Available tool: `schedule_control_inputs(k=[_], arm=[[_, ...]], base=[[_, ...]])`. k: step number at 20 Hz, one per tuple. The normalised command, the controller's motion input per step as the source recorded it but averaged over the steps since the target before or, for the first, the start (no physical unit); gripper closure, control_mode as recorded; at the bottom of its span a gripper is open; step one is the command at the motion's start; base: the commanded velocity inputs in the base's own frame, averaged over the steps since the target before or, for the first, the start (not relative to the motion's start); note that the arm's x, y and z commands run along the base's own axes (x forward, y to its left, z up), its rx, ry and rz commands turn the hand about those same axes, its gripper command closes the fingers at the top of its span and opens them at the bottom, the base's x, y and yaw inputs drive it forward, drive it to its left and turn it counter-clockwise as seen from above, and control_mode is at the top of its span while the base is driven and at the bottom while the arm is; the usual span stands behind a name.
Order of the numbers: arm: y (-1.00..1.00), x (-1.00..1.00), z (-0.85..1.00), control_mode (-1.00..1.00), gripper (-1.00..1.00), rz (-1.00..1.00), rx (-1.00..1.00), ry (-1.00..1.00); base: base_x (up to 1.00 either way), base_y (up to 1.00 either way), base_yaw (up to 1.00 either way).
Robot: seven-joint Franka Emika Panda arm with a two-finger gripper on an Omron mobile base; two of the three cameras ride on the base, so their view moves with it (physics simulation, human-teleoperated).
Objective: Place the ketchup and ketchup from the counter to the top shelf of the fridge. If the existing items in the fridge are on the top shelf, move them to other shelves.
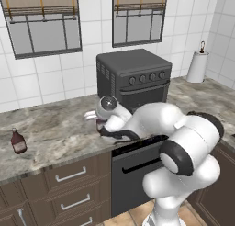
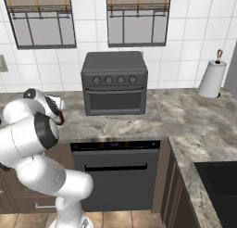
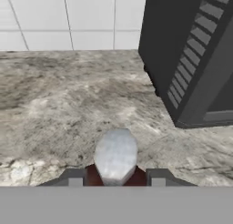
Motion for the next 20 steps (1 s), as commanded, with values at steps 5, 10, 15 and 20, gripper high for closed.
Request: schedule_control_inputs(k=[5,10,15,20], arm=[[0.00,-1.00,1.00,-1.00,1.00,0.00,0.00,-0.24],[0.00,-1.00,1.00,-1.00,1.00,0.00,0.00,-0.10],[0.00,-1.00,1.00,-1.00,1.00,0.00,0.00,0.00],[0.00,-1.00,1.00,-1.00,1.00,0.00,0.00,0.02]], base=[[0.00,0.00,0.00],[0.00,0.00,0.00],[0.00,0.00,0.00],[0.00,0.00,0.00]])
